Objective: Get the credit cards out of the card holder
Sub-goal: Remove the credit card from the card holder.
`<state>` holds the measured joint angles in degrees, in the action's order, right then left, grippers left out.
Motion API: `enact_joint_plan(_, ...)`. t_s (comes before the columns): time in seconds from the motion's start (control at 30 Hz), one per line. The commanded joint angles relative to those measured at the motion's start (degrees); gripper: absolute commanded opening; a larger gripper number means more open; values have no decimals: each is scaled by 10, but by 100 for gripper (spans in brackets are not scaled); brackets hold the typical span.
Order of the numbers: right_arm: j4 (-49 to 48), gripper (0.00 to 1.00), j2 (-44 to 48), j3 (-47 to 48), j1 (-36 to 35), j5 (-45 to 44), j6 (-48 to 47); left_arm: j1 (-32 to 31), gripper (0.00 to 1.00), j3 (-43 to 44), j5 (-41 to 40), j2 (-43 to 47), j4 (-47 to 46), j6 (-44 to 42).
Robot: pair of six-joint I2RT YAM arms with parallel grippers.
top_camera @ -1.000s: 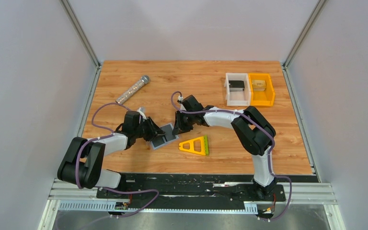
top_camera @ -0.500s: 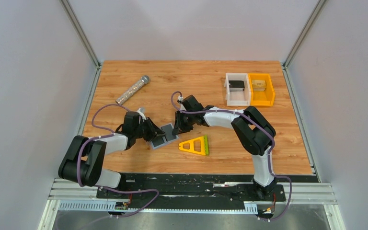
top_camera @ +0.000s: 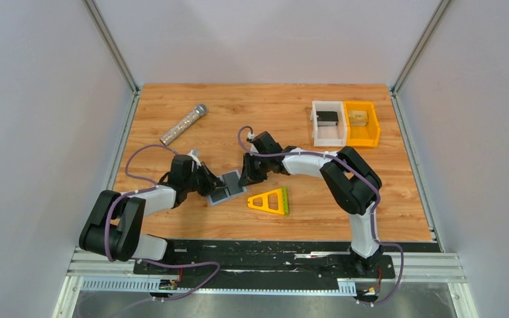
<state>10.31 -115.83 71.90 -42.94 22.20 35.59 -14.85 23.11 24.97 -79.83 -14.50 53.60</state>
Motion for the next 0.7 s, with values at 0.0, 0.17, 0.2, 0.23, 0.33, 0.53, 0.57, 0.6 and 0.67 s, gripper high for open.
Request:
enact_joint_plan(0.0,6,18,-4,-23,5,-24,3,-1,0,13,-24,36,39,-18)
enact_joint_plan(0.17,5,18,-5,-28,7,-25,4,13,0,24,-35,50,85,-40)
enact_joint_plan(0.2,4,18,-6,-29,8,-25,4,15,0,24,-32,50,89,-41)
enact_joint_plan(0.23,4,18,-6,-30,8,-24,4,19,0,24,-26,50,91,-44)
enact_joint_plan(0.33,4,18,-5,-31,8,-24,4,27,0,20,-19,52,92,-46)
enact_joint_plan(0.53,2,18,-3,-29,9,-23,3,33,0,22,-35,75,128,-64)
enact_joint_plan(0.57,2,18,-2,-29,9,-23,2,34,0,23,-39,79,138,-64)
enact_joint_plan(0.6,2,18,-1,-28,9,-23,2,34,0,24,-41,88,140,-65)
enact_joint_plan(0.67,2,18,1,-27,9,-23,0,34,0,26,-47,102,161,-65)
